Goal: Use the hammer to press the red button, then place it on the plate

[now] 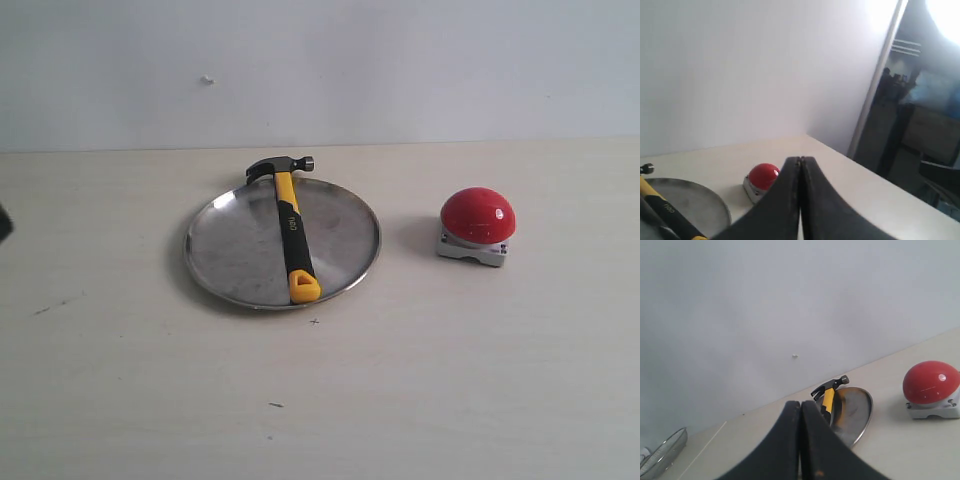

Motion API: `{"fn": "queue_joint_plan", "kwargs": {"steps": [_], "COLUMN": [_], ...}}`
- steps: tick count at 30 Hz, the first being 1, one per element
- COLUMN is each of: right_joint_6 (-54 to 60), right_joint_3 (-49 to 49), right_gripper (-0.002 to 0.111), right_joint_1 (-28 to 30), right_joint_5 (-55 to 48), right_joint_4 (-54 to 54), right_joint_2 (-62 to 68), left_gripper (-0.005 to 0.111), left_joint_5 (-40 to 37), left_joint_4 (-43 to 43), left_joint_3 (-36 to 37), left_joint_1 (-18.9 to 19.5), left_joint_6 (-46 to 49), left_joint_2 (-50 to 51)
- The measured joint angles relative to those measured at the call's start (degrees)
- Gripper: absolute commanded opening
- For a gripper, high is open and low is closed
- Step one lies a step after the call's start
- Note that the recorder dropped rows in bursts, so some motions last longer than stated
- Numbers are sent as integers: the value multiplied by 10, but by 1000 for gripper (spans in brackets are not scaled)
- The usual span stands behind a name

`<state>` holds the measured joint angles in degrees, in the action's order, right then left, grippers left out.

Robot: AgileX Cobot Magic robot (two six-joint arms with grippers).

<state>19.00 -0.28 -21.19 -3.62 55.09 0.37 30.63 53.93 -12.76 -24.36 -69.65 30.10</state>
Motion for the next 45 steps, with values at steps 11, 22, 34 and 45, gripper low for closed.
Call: {"fn": "queue_joint_plan", "kwargs": {"steps": [11,22,34,45], "right_joint_6": [0,0,0,0], "right_joint_3": [0,0,0,0], "right_gripper": [0,0,0,0], "right_joint_1": [0,0,0,0], "right_joint_5": [0,0,0,0], "right_joint_4": [0,0,0,0], "right_joint_2": [0,0,0,0], "left_gripper": [1,1,1,1], "left_joint_5": [-101,-181,-191,-219], "left_joint_4": [-62,-71,-106,-287], "left_joint_3": [103,126,126,126], "left_joint_1": [81,108,123,123], "left_joint_6": [-49,-67,-68,185], "left_joint_2": [-197,-297,-297,-297]}}
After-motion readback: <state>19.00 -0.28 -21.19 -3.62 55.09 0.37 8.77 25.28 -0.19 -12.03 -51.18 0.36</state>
